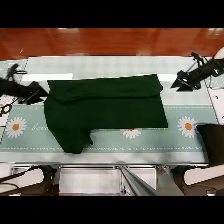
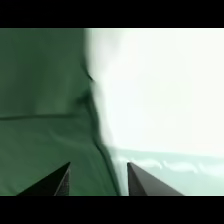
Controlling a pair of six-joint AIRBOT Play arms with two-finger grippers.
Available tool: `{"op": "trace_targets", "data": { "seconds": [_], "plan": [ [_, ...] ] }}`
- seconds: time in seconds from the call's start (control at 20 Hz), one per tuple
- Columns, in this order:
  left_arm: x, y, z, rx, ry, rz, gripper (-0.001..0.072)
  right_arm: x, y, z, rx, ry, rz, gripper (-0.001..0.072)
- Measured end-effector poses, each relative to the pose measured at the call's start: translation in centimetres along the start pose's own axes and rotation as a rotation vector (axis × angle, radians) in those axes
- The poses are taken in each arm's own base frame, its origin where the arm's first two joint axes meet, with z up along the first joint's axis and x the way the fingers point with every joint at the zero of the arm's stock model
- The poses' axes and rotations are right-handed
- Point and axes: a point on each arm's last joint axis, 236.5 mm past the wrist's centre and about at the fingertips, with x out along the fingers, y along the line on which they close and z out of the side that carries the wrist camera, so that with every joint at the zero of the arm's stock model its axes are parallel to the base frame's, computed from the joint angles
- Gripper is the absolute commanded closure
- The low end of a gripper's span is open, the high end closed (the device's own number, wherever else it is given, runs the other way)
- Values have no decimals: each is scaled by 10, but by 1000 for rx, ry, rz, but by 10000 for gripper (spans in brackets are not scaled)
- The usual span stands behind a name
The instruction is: Fold the shirts.
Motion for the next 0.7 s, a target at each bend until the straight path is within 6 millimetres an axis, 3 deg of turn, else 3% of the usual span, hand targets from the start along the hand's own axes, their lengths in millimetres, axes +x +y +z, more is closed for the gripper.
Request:
{"op": "trace_targets", "data": {
  "seconds": [0.1, 0.25, 0.45, 0.7],
  "plan": [
    [-16, 26, -24, -81, -41, 10, 203, 5, -11, -30, 25, -11, 19, 300],
    [-22, 59, -66, -237, -93, -20, 203, 18, -21, -76, 69, -52, 80, 300],
    [2, 65, -115, -407, -100, -117, 203, 28, -18, -125, 116, -117, 169, 300],
    [27, 64, -151, -475, -40, -148, 203, 32, -12, -151, 119, -145, 206, 300]
  ]
}}
